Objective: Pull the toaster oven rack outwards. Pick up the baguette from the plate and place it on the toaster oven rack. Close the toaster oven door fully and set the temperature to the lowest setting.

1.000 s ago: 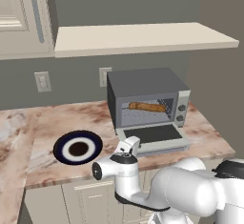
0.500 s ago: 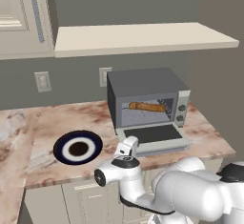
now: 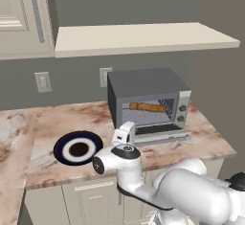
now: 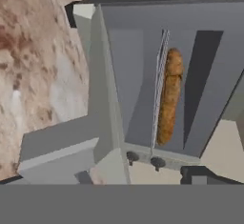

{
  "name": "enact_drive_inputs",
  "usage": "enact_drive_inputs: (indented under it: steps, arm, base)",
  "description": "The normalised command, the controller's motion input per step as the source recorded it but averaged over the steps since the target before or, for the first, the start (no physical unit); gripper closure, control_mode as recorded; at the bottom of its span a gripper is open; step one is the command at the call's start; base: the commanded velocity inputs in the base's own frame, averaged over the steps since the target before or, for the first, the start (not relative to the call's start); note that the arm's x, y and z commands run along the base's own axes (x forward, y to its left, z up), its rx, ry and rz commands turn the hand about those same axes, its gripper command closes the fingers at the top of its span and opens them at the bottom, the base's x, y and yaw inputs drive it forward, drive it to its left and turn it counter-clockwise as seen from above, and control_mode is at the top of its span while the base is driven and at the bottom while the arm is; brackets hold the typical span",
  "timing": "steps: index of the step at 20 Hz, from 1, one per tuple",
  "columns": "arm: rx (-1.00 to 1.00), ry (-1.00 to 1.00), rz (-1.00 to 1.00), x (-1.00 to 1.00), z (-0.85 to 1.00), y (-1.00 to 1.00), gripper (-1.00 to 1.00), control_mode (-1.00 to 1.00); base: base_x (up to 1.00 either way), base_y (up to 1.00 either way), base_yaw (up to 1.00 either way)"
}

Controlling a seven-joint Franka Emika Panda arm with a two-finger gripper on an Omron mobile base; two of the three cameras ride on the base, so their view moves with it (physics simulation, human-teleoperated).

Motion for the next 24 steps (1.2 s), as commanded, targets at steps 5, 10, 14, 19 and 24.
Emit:
enact_drive_inputs:
  steps: [5,10,14,19,24]
  arm:
    - [0.0,0.0,0.0,0.69,0.95,0.0,-1.0,-1.0]
    - [0.0,0.0,0.05,0.77,0.34,0.0,-1.0,-1.0]
    - [0.0,0.0,0.11,0.84,0.0,0.0,-1.0,-1.0]
    - [0.0,0.0,0.09,0.73,0.0,0.0,-1.0,-1.0]
    - [0.0,0.04,0.07,0.28,-0.01,0.02,-1.0,-1.0]
  base:
    - [0.0,0.0,0.0]
    - [0.0,0.0,0.0]
    - [0.0,0.0,0.0]
    - [0.0,0.0,0.0]
    - [0.0,0.0,0.0]
